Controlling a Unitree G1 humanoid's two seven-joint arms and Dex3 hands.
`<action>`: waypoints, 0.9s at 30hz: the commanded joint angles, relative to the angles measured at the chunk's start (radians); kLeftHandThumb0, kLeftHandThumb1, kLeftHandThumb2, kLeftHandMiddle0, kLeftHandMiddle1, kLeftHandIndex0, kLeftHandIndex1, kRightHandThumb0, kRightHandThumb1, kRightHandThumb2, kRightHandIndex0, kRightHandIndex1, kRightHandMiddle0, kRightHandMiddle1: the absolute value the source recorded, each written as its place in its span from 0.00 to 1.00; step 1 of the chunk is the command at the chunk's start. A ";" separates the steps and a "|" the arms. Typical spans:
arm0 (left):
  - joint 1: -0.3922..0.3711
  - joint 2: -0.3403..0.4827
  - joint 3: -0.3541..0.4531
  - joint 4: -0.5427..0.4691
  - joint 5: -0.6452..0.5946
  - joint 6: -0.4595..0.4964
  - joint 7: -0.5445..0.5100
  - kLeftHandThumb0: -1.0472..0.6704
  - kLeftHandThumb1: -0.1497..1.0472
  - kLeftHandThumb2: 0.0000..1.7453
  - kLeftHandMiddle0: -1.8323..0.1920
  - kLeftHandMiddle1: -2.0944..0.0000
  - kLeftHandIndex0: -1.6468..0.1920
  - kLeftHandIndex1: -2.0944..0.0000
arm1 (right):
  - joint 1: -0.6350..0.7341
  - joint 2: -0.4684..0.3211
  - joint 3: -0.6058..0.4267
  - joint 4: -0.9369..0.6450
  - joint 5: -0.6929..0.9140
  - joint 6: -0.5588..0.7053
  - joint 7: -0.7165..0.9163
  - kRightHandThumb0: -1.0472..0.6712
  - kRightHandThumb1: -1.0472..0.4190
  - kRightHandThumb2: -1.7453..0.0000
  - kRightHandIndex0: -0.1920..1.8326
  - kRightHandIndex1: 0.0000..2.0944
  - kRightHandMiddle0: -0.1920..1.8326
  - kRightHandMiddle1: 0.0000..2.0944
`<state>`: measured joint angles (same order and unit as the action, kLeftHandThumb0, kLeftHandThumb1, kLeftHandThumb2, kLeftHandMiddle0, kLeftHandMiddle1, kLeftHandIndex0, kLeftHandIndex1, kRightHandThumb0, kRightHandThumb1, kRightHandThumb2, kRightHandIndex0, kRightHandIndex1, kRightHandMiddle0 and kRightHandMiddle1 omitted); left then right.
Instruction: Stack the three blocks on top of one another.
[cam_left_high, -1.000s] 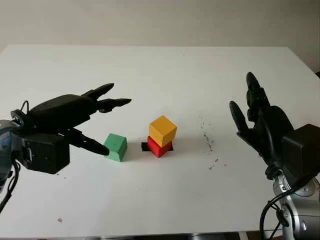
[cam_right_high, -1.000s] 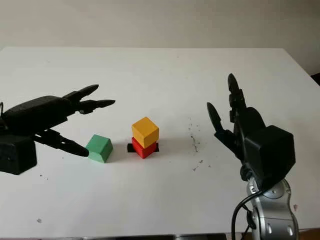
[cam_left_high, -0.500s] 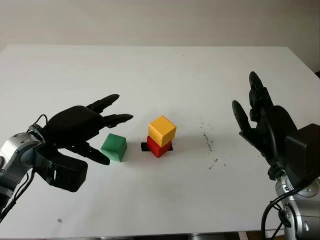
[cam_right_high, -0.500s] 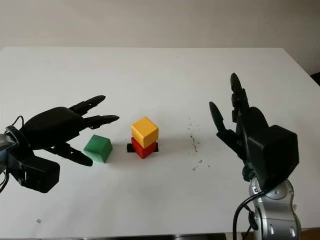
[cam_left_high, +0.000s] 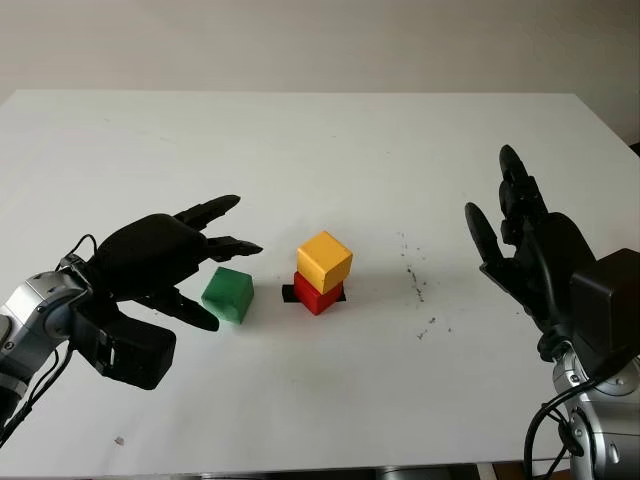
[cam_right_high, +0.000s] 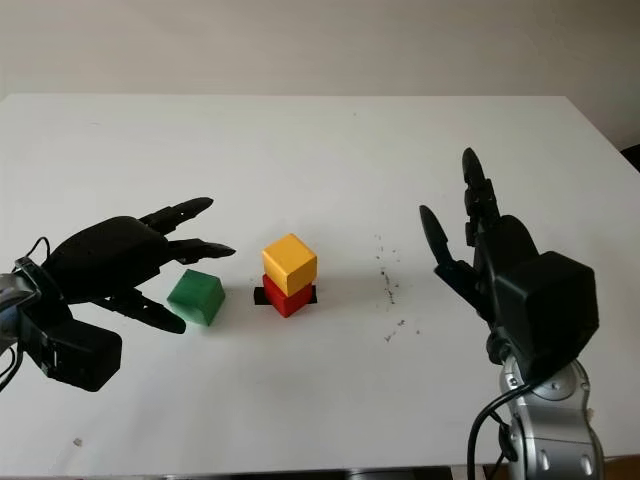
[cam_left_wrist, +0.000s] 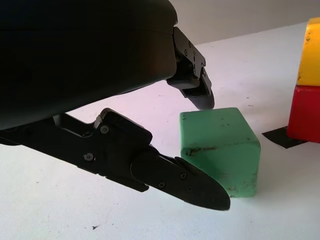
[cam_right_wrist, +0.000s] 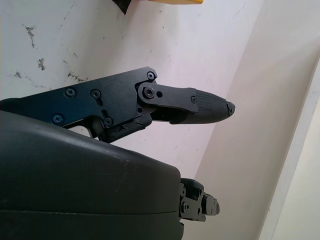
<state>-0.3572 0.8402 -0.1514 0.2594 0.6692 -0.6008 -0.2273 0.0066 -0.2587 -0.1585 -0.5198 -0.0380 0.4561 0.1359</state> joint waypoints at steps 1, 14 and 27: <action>-0.013 -0.003 0.002 0.011 -0.012 -0.010 0.022 0.25 0.94 0.03 0.88 0.97 0.82 0.49 | 0.000 -0.017 -0.006 -0.019 -0.008 -0.002 -0.001 0.25 0.00 0.71 0.02 0.03 0.05 0.03; -0.029 -0.024 0.009 0.058 -0.127 -0.025 0.006 0.37 1.00 0.09 0.80 0.97 0.84 0.27 | -0.004 -0.018 -0.002 -0.010 -0.012 -0.008 0.000 0.25 0.00 0.71 0.02 0.03 0.05 0.03; -0.084 -0.061 0.078 0.019 -0.510 0.224 -0.308 0.36 1.00 0.10 0.80 0.97 0.84 0.29 | -0.007 -0.016 0.006 -0.008 -0.017 0.005 -0.001 0.25 0.00 0.71 0.02 0.02 0.04 0.02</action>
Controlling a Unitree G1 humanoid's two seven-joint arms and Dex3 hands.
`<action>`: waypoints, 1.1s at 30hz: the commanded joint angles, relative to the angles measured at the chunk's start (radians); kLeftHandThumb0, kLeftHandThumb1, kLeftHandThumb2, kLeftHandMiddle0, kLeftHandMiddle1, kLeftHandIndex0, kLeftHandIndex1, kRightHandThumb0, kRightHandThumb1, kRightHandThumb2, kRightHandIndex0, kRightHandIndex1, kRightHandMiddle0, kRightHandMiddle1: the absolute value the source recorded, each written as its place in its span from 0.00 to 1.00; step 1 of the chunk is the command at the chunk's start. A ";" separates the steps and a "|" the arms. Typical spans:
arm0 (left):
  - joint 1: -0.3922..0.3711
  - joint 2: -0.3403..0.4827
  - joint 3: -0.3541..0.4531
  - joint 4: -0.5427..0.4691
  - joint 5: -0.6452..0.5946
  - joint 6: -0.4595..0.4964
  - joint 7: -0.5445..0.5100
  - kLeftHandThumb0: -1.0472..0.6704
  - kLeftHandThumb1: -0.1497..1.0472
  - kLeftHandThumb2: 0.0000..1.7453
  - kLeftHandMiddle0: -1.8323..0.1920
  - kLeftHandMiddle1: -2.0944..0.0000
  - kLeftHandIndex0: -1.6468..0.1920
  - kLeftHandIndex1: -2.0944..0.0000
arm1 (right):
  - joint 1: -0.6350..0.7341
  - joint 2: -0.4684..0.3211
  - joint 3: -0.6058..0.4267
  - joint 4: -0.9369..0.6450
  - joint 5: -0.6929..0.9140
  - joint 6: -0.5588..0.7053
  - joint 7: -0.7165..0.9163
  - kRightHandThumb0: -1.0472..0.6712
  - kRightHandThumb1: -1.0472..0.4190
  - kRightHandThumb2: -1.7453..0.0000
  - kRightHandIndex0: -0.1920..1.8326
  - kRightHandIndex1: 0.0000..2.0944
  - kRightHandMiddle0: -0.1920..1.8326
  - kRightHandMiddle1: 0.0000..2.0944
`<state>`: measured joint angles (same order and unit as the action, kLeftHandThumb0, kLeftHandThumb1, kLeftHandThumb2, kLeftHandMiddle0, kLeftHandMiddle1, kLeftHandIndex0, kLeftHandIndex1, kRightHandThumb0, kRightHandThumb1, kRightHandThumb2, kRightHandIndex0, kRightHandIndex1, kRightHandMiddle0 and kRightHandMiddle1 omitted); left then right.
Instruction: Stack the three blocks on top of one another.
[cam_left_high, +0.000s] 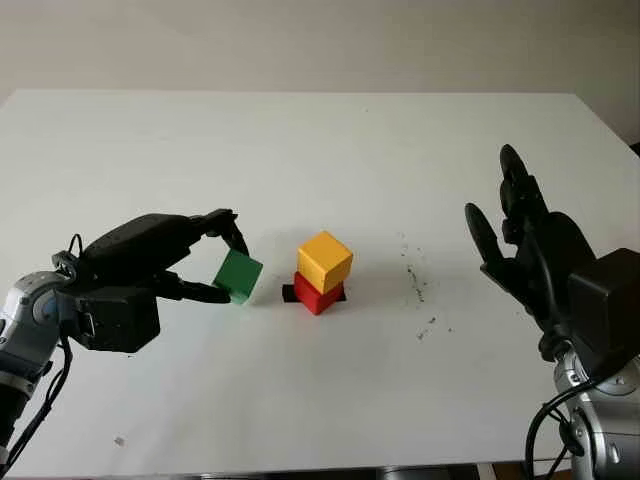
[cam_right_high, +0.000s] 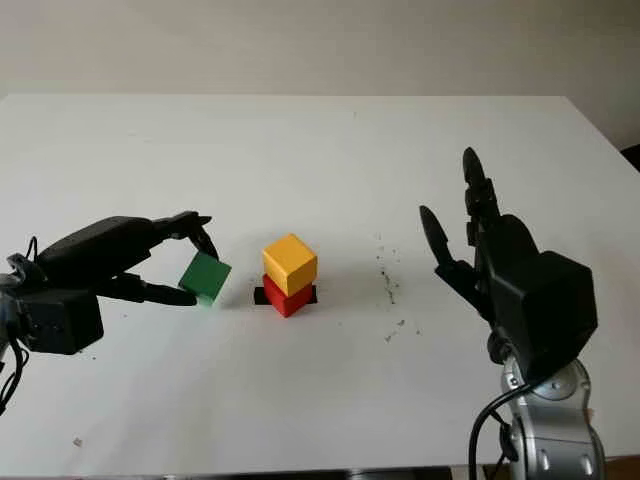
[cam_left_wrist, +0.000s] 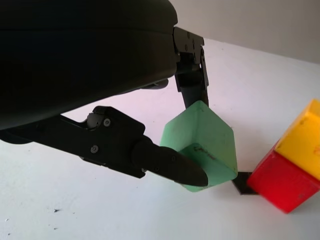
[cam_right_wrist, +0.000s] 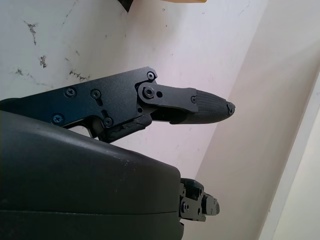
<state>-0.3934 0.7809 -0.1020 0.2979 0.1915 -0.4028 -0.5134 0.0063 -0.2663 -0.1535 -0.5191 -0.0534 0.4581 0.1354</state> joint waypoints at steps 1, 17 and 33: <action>-0.066 0.004 0.036 -0.033 -0.060 0.072 -0.055 0.35 1.00 0.10 0.80 0.97 0.84 0.29 | -0.007 -0.007 0.002 -0.008 -0.001 0.002 0.000 0.25 0.00 0.71 0.02 0.02 0.04 0.02; -0.499 -0.071 0.076 0.166 -0.225 0.253 -0.283 0.38 0.99 0.04 0.75 0.97 0.68 0.44 | -0.004 0.000 0.019 0.006 -0.013 -0.008 -0.013 0.24 0.00 0.72 0.02 0.02 0.04 0.03; -0.587 -0.332 0.012 0.343 -0.276 0.263 -0.449 0.36 0.99 0.03 0.78 0.98 0.69 0.33 | 0.012 -0.004 0.020 -0.004 -0.033 -0.008 -0.015 0.24 0.00 0.72 0.02 0.03 0.05 0.03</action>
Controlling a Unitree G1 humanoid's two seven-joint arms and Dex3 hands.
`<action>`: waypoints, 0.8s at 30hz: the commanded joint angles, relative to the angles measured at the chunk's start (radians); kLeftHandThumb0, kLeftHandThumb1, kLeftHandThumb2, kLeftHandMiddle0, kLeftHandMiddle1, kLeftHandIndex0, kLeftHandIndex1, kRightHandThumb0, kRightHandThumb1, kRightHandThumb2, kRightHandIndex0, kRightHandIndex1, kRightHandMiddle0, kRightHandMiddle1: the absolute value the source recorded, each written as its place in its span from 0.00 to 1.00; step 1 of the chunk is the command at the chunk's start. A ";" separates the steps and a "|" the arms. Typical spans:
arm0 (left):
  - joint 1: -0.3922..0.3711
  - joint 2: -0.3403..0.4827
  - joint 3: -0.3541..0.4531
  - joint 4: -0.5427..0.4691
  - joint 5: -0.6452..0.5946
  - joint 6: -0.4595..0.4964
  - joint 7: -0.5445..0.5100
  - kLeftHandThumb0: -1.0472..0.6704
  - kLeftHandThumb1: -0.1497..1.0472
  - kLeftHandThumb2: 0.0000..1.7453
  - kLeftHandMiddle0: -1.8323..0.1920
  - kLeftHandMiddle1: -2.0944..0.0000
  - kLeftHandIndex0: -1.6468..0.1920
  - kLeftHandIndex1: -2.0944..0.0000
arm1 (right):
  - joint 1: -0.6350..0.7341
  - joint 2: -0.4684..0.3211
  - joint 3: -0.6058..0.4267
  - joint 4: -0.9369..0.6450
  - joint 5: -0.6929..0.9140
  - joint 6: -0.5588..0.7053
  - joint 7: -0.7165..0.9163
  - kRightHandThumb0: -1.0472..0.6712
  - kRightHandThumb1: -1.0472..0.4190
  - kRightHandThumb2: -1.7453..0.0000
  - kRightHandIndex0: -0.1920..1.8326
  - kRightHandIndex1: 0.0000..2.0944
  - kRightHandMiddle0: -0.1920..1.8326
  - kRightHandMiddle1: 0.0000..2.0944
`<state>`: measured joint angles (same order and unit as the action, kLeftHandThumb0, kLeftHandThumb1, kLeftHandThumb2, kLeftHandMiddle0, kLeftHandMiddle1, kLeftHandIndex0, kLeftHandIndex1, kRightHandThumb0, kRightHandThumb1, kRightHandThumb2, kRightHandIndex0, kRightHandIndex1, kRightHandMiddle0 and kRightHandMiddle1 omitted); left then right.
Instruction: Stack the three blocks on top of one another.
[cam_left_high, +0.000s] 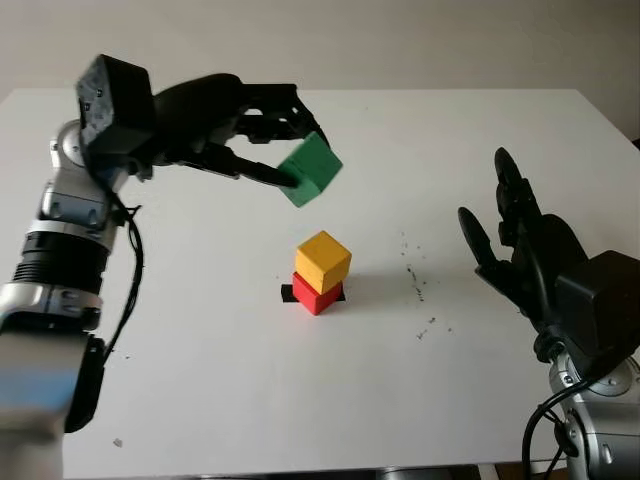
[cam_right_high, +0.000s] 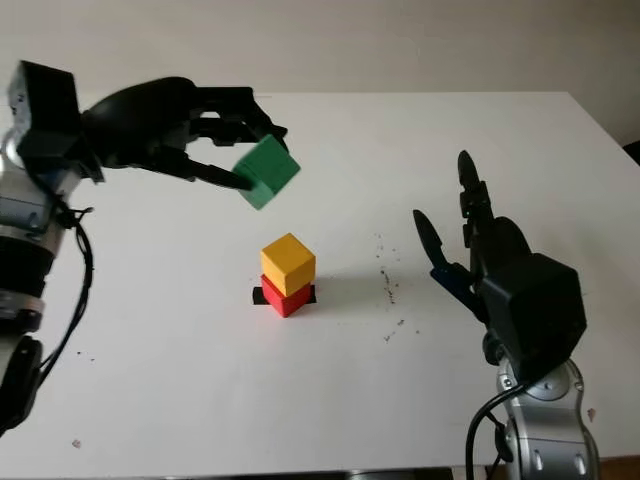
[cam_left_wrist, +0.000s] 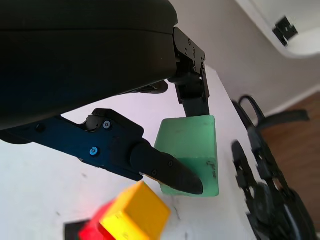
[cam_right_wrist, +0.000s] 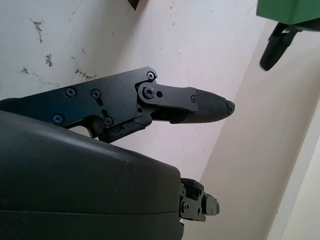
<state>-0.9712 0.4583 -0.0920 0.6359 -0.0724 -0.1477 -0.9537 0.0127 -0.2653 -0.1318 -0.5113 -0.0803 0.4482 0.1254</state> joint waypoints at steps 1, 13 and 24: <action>-0.004 -0.023 0.002 0.007 -0.020 0.020 -0.016 0.36 0.99 0.03 0.78 0.98 0.69 0.33 | 0.006 -0.005 -0.002 -0.013 -0.009 0.002 -0.006 0.24 0.00 0.72 0.02 0.03 0.05 0.03; 0.030 -0.070 -0.019 0.019 -0.024 0.044 -0.098 0.35 0.98 0.03 0.79 0.98 0.70 0.26 | 0.012 -0.003 -0.003 -0.017 -0.022 -0.001 -0.008 0.23 0.00 0.73 0.03 0.03 0.06 0.03; 0.049 -0.058 -0.020 0.032 -0.011 0.019 -0.125 0.35 0.99 0.03 0.78 0.97 0.72 0.24 | 0.007 -0.010 -0.004 -0.010 -0.022 -0.011 0.000 0.23 0.00 0.72 0.03 0.03 0.06 0.03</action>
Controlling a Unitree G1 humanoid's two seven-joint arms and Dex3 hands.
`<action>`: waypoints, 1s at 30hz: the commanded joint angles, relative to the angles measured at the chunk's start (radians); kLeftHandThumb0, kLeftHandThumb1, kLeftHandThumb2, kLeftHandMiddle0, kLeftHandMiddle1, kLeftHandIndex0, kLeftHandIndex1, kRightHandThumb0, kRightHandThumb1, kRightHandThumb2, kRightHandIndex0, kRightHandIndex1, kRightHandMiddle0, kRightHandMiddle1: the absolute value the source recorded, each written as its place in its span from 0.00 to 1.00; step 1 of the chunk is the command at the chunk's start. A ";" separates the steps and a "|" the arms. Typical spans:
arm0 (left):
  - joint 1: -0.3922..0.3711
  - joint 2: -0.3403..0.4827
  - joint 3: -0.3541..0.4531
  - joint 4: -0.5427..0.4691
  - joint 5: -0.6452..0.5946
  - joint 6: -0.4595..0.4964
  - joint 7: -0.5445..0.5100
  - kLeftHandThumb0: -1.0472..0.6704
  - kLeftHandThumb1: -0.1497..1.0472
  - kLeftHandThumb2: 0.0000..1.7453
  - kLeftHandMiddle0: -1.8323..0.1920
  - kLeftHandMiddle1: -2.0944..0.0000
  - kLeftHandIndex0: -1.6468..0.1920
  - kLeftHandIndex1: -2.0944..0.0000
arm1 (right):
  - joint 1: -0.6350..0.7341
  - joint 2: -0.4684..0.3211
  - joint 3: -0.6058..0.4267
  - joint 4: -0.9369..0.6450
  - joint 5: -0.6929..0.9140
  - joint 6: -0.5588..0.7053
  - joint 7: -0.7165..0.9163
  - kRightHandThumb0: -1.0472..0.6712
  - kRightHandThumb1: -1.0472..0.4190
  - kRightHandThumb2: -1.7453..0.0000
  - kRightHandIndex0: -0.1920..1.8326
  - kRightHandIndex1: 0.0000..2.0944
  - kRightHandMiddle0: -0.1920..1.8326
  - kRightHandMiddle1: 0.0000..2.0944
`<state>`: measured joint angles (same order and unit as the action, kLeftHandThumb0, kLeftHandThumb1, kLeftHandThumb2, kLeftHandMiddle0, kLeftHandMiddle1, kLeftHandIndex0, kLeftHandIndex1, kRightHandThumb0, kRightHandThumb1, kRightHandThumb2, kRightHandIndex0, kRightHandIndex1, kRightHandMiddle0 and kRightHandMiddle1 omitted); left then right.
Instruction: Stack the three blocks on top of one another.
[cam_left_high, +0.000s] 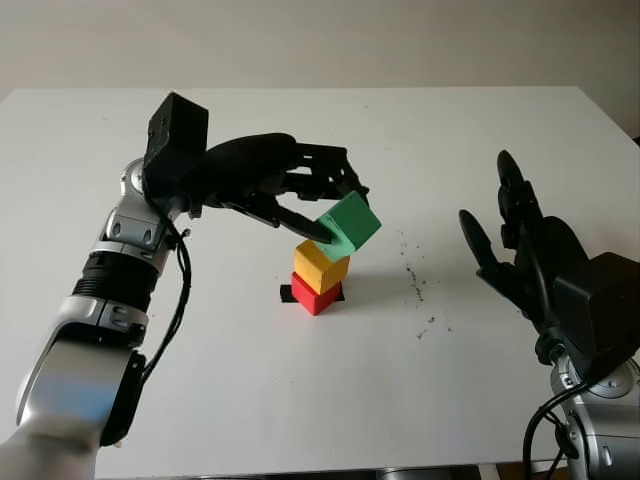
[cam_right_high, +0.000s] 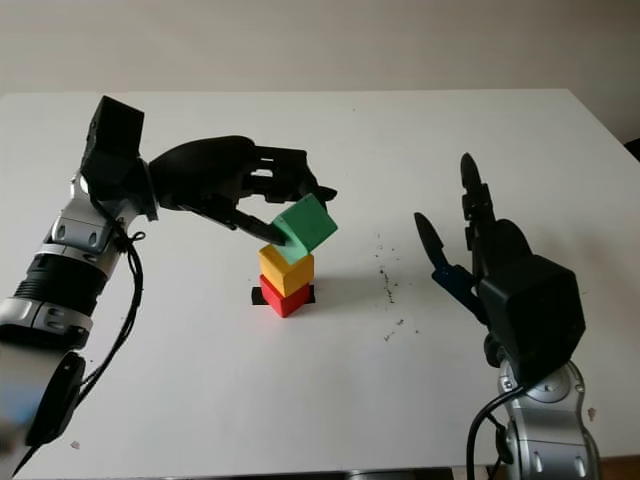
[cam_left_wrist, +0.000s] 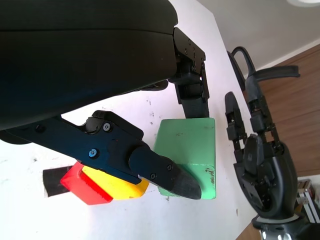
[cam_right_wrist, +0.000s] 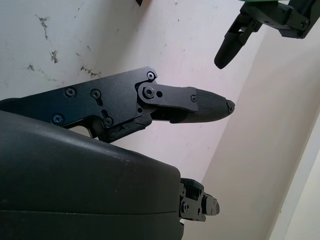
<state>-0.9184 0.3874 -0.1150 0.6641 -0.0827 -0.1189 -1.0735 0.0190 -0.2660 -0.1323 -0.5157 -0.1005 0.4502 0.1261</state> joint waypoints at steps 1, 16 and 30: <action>-0.004 0.015 0.004 0.012 0.003 -0.018 -0.003 0.35 0.99 0.03 0.78 0.97 0.72 0.24 | 0.001 -0.009 -0.005 -0.006 0.000 -0.012 0.000 0.23 0.00 0.73 0.03 0.03 0.06 0.03; -0.006 0.029 -0.007 0.091 0.083 -0.105 0.069 0.36 1.00 0.03 0.78 0.97 0.72 0.25 | 0.000 -0.009 -0.014 -0.019 0.012 0.017 0.006 0.23 0.00 0.73 0.03 0.03 0.06 0.03; -0.013 0.028 -0.009 0.124 0.082 -0.111 0.054 0.35 0.99 0.03 0.79 0.98 0.71 0.28 | 0.004 -0.007 -0.010 -0.024 0.009 0.015 0.004 0.23 0.00 0.73 0.03 0.02 0.06 0.03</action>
<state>-0.9202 0.4086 -0.1174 0.7788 -0.0063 -0.2284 -1.0143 0.0189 -0.2693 -0.1368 -0.5208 -0.0924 0.4689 0.1320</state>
